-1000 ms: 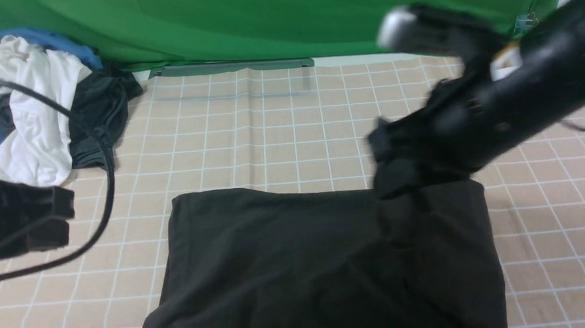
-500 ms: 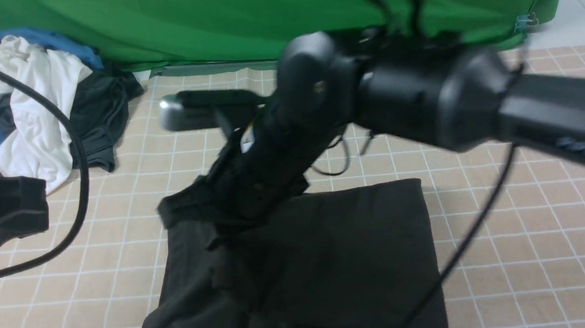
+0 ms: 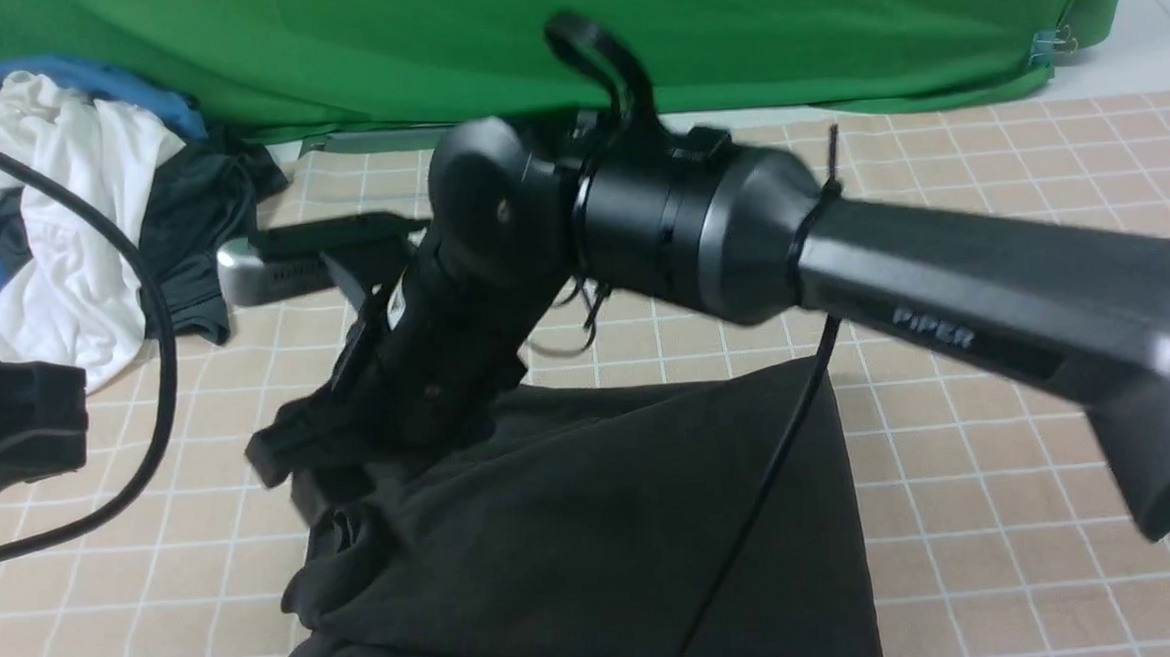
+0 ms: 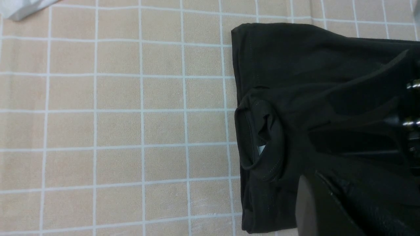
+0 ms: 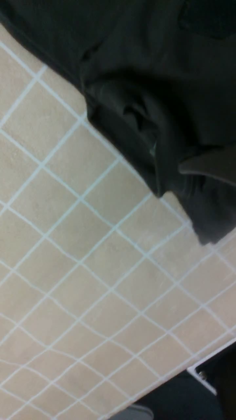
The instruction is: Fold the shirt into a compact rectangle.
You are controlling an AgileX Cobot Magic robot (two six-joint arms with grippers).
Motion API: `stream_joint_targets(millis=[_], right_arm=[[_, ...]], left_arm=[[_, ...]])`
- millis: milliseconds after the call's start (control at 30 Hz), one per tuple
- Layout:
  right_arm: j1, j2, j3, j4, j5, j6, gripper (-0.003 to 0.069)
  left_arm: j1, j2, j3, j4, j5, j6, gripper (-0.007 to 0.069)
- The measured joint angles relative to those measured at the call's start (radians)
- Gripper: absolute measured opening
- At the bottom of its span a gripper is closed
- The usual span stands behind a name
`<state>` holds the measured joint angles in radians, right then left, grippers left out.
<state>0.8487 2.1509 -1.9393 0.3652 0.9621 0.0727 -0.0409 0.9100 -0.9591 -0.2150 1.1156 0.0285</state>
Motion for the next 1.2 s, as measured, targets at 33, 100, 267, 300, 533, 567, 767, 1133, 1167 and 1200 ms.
stream_joint_targets(millis=[33,100,267,300,533,567,767,1133,1167,1200], right_arm=[[-0.009,-0.009,-0.013,-0.018,0.027,-0.005,0.0487],[-0.041,-0.034,-0.041,-0.089,0.102,-0.016,0.0404],[-0.127,-0.110,-0.040,-0.259,0.232,-0.023,0.0090],[-0.141,-0.125,-0.029,-0.277,0.237,-0.023,0.0067],[-0.242,-0.304,0.162,-0.306,0.247,-0.056,0.0038],[-0.256,-0.338,0.205,-0.308,0.248,-0.058,0.0038],[-0.297,-0.520,0.478,-0.312,0.208,-0.064,0.0038],[-0.297,-0.587,0.810,-0.225,0.018,-0.033,0.0036],[-0.297,-0.587,0.835,-0.203,-0.009,-0.038,0.0036],[-0.297,-0.587,0.859,-0.179,-0.032,-0.049,0.0036]], left_arm=[[0.000,0.000,0.000,0.001,0.000,0.000,0.0019],[0.000,0.000,0.000,0.001,-0.001,0.000,0.0019],[0.000,0.000,0.000,-0.029,-0.013,0.000,0.0019],[0.000,0.001,0.000,-0.033,-0.015,0.000,0.0019],[0.000,0.053,0.000,-0.108,-0.010,0.037,0.0019],[0.000,0.071,0.000,-0.139,-0.007,0.059,0.0019],[-0.086,0.210,0.000,-0.208,-0.058,0.089,0.0019],[-0.323,0.600,0.000,-0.054,-0.211,-0.049,0.0019],[-0.323,0.627,0.002,-0.046,-0.213,-0.053,0.0019],[-0.323,0.643,0.010,-0.040,-0.219,-0.056,0.0019]])
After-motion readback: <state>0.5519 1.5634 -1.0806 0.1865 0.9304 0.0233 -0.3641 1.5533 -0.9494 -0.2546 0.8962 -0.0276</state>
